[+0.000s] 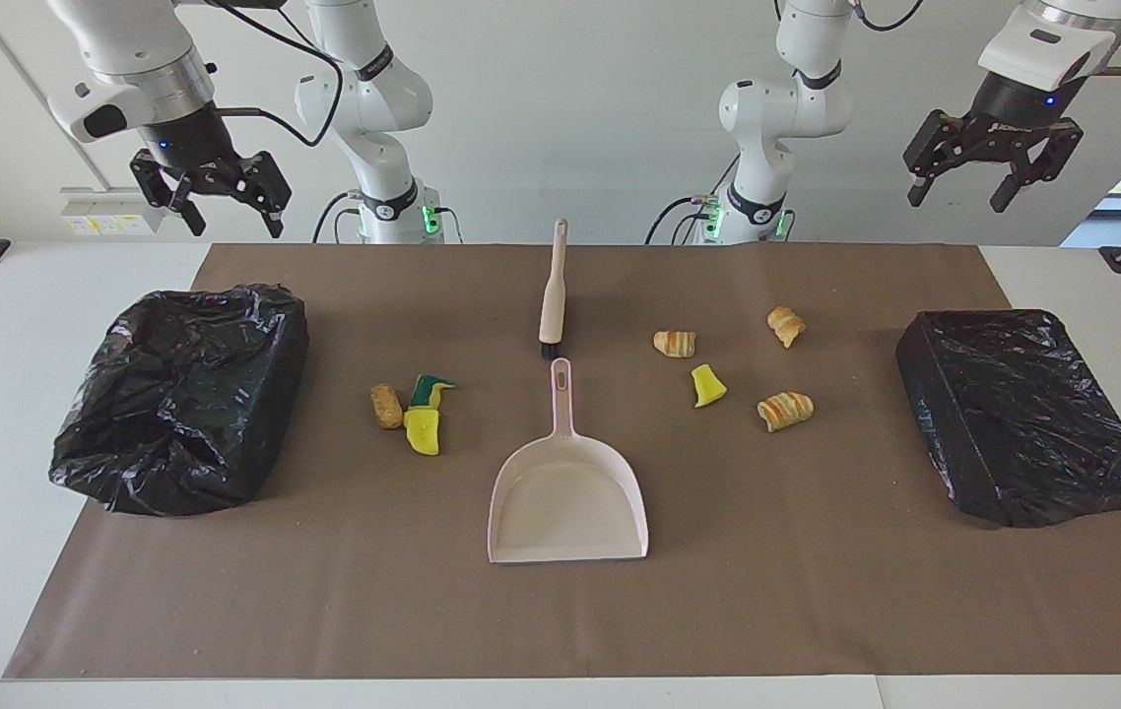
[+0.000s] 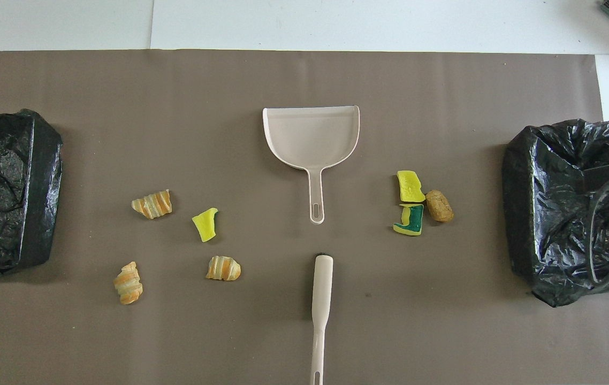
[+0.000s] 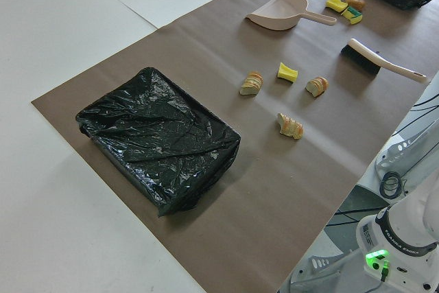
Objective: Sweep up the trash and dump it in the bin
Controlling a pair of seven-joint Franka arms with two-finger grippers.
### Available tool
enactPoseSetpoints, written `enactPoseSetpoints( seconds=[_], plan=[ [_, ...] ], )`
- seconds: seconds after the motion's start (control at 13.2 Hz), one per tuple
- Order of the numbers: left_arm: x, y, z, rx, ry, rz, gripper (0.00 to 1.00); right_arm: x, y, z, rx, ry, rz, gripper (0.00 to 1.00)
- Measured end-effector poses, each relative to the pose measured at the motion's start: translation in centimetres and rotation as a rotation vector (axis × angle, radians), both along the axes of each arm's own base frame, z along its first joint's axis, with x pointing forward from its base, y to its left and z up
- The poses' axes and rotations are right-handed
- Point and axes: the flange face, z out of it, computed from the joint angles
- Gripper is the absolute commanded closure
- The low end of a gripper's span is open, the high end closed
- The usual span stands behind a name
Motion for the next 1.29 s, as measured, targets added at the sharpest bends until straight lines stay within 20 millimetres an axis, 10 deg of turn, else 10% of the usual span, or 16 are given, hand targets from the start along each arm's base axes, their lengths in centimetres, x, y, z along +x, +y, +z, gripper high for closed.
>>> enactPoseSetpoints(
  seconds=[0.76,1.29],
  plan=[
    [0.0,-0.8,-0.1,-0.001,-0.002,-0.013,0.00,-0.2,0.5,-2.4,-0.005,0.019,0.001,0.00],
    [-1.7,-9.6,-4.9,0.013,0.086,-0.174,0.00,7.1,13.3,-15.2,-0.007,-0.030,0.029,0.00]
  ],
)
